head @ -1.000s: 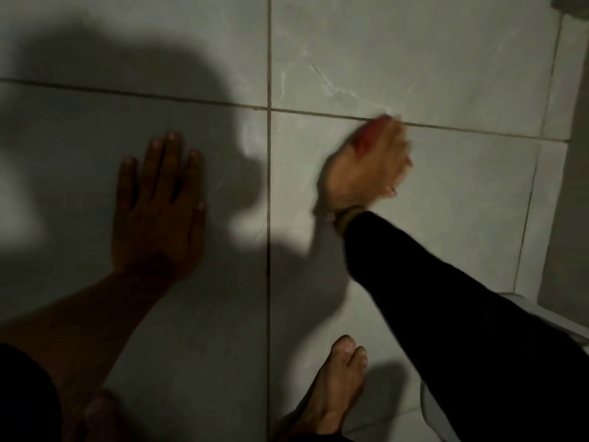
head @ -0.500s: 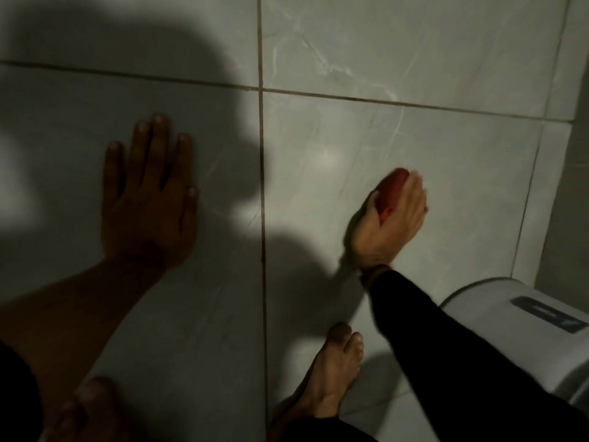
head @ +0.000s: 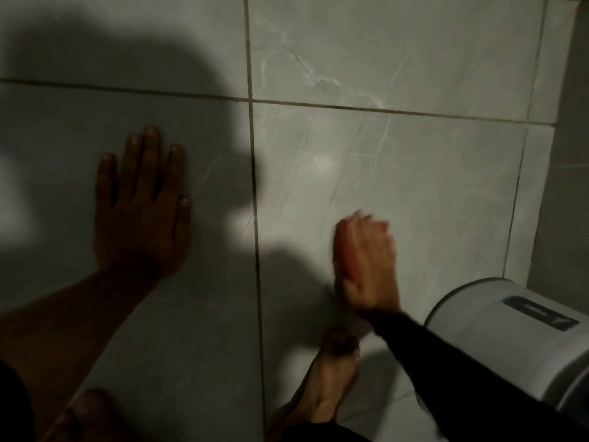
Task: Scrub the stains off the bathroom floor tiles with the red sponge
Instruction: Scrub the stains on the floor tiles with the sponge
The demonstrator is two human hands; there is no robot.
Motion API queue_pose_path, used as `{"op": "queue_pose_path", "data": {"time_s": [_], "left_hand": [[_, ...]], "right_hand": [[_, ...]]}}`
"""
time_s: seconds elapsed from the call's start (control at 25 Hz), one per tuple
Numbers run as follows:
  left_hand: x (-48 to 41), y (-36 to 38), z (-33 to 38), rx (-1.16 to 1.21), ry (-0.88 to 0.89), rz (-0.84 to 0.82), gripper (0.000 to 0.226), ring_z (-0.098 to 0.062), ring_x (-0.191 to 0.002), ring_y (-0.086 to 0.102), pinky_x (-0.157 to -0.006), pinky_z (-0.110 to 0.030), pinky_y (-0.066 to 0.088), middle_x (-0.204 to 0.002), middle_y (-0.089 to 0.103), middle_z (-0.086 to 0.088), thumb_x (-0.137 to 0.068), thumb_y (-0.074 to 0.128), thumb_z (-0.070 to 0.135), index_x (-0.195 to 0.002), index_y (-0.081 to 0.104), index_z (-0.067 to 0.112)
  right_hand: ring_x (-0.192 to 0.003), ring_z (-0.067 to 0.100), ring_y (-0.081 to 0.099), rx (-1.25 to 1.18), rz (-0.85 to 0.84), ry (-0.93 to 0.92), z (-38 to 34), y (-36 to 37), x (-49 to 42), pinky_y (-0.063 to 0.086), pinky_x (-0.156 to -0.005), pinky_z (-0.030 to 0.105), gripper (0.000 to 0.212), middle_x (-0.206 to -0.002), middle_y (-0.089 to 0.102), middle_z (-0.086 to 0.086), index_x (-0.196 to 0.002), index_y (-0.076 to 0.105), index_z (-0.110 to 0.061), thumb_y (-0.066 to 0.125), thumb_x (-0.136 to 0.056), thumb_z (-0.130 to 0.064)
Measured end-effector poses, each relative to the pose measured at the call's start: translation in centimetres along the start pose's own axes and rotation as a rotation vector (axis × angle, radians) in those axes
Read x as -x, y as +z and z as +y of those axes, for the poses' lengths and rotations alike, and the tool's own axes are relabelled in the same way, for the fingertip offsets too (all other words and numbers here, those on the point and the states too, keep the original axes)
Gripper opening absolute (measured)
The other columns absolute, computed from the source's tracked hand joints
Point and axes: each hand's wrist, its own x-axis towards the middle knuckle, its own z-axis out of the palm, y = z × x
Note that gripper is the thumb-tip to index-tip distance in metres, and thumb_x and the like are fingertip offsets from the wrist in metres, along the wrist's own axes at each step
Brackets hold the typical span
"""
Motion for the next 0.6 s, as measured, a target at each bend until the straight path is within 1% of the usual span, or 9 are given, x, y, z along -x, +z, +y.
{"op": "queue_pose_path", "data": {"time_s": [0.04, 0.08, 0.16, 0.2, 0.28, 0.36, 0.4, 0.48, 0.6], "left_hand": [[0.0, 0.0, 0.0, -0.007, 0.005, 0.0, 0.072, -0.039, -0.17, 0.011, -0.135, -0.057, 0.004, -0.183, 0.008, -0.017, -0.107, 0.025, 0.042, -0.174, 0.018, 0.016], [-0.1, 0.0, 0.0, -0.013, 0.006, 0.004, 0.073, -0.039, -0.17, 0.011, -0.135, -0.056, 0.004, -0.183, 0.008, -0.016, -0.107, 0.025, 0.042, -0.174, 0.017, 0.016], [-0.2, 0.2, -0.2, -0.017, 0.008, -0.001, 0.073, -0.038, -0.17, 0.01, -0.135, -0.056, 0.003, -0.183, 0.007, -0.016, -0.107, 0.025, 0.043, -0.174, 0.016, 0.017], [-0.1, 0.2, -0.3, -0.015, 0.011, -0.011, 0.073, -0.038, -0.17, 0.01, -0.135, -0.056, 0.003, -0.183, 0.007, -0.016, -0.107, 0.025, 0.043, -0.174, 0.016, 0.017], [-0.1, 0.0, 0.0, -0.012, 0.02, -0.008, 0.073, -0.038, -0.17, 0.011, -0.135, -0.056, 0.003, -0.183, 0.008, -0.016, -0.107, 0.024, 0.043, -0.174, 0.017, 0.017], [-0.2, -0.7, 0.2, -0.014, 0.001, -0.022, 0.072, -0.039, -0.17, 0.011, -0.135, -0.057, 0.005, -0.183, 0.008, -0.017, -0.108, 0.024, 0.043, -0.174, 0.017, 0.016], [-0.1, -1.3, 0.5, -0.007, -0.004, -0.041, 0.072, -0.04, -0.17, 0.011, -0.135, -0.058, 0.006, -0.183, 0.008, -0.018, -0.109, 0.024, 0.044, -0.175, 0.016, 0.016], [0.1, -2.5, 0.8, -0.008, 0.009, -0.099, 0.072, -0.043, -0.169, 0.01, -0.134, -0.06, 0.009, -0.182, 0.008, -0.021, -0.111, 0.026, 0.043, -0.175, 0.014, 0.014], [-0.8, -6.4, 2.0, -0.032, -0.006, -0.384, 0.076, -0.049, -0.166, 0.016, -0.13, -0.063, 0.019, -0.181, 0.01, -0.026, -0.108, 0.043, 0.036, -0.174, 0.017, 0.01]], "right_hand": [[-0.124, 0.045, 0.054, -0.045, 0.082, 0.185, 2.1, -1.0, -2.7, 0.038, -0.109, 0.068, 0.052, -0.136, 0.057, 0.025, -0.133, 0.06, 0.005, 0.05, -0.094, -0.029], [-0.139, 0.046, 0.05, -0.097, 0.174, 0.39, 3.0, -2.1, -6.3, 0.033, -0.119, 0.067, 0.064, -0.149, 0.055, 0.026, -0.144, 0.055, 0.006, 0.049, -0.094, -0.034], [-0.161, 0.041, 0.031, -0.173, 0.335, 0.647, 1.5, -3.6, -13.9, 0.019, -0.133, 0.058, 0.079, -0.173, 0.038, 0.017, -0.164, 0.037, -0.004, 0.047, -0.096, -0.044], [-0.163, 0.04, 0.028, -0.179, 0.363, 0.626, -0.5, -3.9, -16.7, 0.018, -0.134, 0.057, 0.081, -0.175, 0.035, 0.015, -0.166, 0.034, -0.007, 0.048, -0.095, -0.045], [-0.163, 0.042, 0.028, -0.116, 0.358, 0.269, -4.6, -3.0, -18.2, 0.019, -0.134, 0.059, 0.084, -0.175, 0.035, 0.017, -0.166, 0.035, -0.008, 0.055, -0.091, -0.04], [-0.166, 0.039, 0.021, -0.074, 0.204, -0.012, -8.6, -1.0, -13.0, 0.015, -0.134, 0.062, 0.091, -0.177, 0.028, 0.015, -0.168, 0.03, -0.012, 0.064, -0.086, -0.034], [-0.168, 0.036, 0.017, -0.102, 0.112, -0.048, -9.7, -0.3, -8.9, 0.014, -0.135, 0.063, 0.091, -0.179, 0.024, 0.012, -0.169, 0.027, -0.014, 0.066, -0.088, -0.034], [-0.168, 0.034, 0.016, -0.215, -0.002, 0.061, -9.4, 0.1, -1.7, 0.012, -0.136, 0.059, 0.081, -0.18, 0.023, 0.01, -0.169, 0.026, -0.018, 0.061, -0.098, -0.035], [-0.162, 0.037, 0.032, -0.686, -0.048, 0.516, -7.2, -2.4, 3.1, 0.016, -0.137, 0.053, 0.062, -0.172, 0.039, 0.015, -0.164, 0.036, -0.015, 0.054, -0.107, -0.03]]}}
